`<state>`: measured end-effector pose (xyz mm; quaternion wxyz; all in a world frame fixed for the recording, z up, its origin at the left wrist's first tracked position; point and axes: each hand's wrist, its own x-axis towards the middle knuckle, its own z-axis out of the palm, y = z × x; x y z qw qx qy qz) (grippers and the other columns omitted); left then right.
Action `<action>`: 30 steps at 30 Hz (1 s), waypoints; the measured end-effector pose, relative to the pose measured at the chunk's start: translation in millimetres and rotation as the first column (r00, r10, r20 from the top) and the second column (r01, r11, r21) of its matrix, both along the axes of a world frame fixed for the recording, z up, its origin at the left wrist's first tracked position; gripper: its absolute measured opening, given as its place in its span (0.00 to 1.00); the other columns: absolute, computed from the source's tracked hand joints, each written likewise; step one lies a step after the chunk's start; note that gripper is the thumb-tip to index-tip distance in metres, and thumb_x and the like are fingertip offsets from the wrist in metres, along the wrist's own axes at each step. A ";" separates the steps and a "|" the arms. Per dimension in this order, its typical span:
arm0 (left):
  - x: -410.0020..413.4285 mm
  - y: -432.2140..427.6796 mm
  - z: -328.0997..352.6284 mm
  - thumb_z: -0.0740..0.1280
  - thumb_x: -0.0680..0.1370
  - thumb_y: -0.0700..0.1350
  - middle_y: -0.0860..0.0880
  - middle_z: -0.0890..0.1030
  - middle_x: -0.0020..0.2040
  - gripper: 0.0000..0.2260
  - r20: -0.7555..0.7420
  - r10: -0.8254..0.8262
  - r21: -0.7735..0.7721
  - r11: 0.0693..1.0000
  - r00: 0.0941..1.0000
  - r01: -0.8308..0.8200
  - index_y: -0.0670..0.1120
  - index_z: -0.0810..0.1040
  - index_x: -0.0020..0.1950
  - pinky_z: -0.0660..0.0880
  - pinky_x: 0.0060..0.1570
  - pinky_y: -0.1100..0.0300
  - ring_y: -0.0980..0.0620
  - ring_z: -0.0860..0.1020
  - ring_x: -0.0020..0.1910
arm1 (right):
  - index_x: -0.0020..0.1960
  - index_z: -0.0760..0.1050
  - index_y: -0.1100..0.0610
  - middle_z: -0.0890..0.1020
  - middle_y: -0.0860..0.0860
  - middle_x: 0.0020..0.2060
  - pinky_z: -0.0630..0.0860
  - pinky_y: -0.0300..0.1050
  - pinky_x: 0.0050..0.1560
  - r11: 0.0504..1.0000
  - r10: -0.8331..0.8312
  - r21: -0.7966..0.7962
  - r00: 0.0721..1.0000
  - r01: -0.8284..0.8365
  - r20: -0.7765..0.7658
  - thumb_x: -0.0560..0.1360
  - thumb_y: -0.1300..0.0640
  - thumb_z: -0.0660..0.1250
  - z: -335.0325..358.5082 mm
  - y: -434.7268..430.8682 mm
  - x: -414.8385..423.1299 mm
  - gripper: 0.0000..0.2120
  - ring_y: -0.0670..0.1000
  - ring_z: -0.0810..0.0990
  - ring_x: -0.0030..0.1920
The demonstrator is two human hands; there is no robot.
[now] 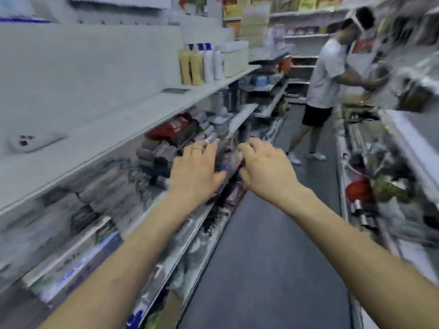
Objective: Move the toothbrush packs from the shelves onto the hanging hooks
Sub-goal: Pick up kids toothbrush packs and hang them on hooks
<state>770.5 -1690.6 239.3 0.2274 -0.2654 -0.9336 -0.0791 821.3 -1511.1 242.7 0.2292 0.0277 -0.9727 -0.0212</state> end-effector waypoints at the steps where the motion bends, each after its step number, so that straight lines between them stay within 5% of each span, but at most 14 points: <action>1: -8.5 32.3 -8.1 0.71 0.75 0.58 0.41 0.76 0.67 0.28 0.022 -0.043 -0.009 0.999 0.999 0.044 0.44 0.73 0.70 0.76 0.52 0.42 0.36 0.75 0.63 | 0.68 0.72 0.56 0.76 0.56 0.61 0.75 0.57 0.51 0.999 -0.046 -0.012 0.999 0.047 0.020 0.77 0.52 0.66 -7.7 27.5 0.2 0.20 0.62 0.77 0.60; 8: -80.2 267.4 -53.1 0.69 0.77 0.60 0.46 0.72 0.69 0.28 0.170 -0.411 -0.031 0.906 0.896 0.422 0.48 0.69 0.72 0.76 0.57 0.43 0.40 0.72 0.67 | 0.76 0.67 0.54 0.74 0.55 0.68 0.76 0.58 0.59 0.898 -0.413 -0.100 0.900 0.428 0.141 0.79 0.50 0.67 -65.8 215.9 -3.8 0.27 0.60 0.75 0.66; 15: -141.5 475.9 -83.9 0.68 0.78 0.58 0.46 0.73 0.67 0.25 0.264 -0.720 -0.023 0.660 0.641 0.751 0.47 0.70 0.71 0.77 0.54 0.43 0.39 0.73 0.66 | 0.76 0.66 0.55 0.75 0.57 0.67 0.76 0.58 0.57 0.593 -0.751 -0.112 0.598 0.797 0.280 0.80 0.52 0.65 -98.7 377.0 1.0 0.26 0.63 0.75 0.65; 24: -126.8 685.1 -91.6 0.68 0.79 0.57 0.45 0.73 0.69 0.27 0.304 -0.913 0.018 0.291 0.272 0.957 0.47 0.69 0.74 0.77 0.57 0.42 0.40 0.72 0.67 | 0.77 0.65 0.54 0.74 0.57 0.69 0.78 0.57 0.54 0.203 -0.921 -0.159 0.244 0.966 0.305 0.81 0.52 0.65 -117.8 510.8 33.3 0.26 0.63 0.75 0.64; 30: -130.7 795.0 -135.3 0.67 0.80 0.55 0.46 0.72 0.71 0.27 0.412 -0.896 -0.049 0.161 0.167 0.986 0.48 0.68 0.76 0.77 0.57 0.43 0.41 0.71 0.69 | 0.80 0.62 0.54 0.71 0.55 0.73 0.74 0.57 0.64 -0.015 -0.907 -0.254 0.094 0.967 0.411 0.82 0.52 0.64 -167.6 593.6 52.6 0.29 0.61 0.72 0.70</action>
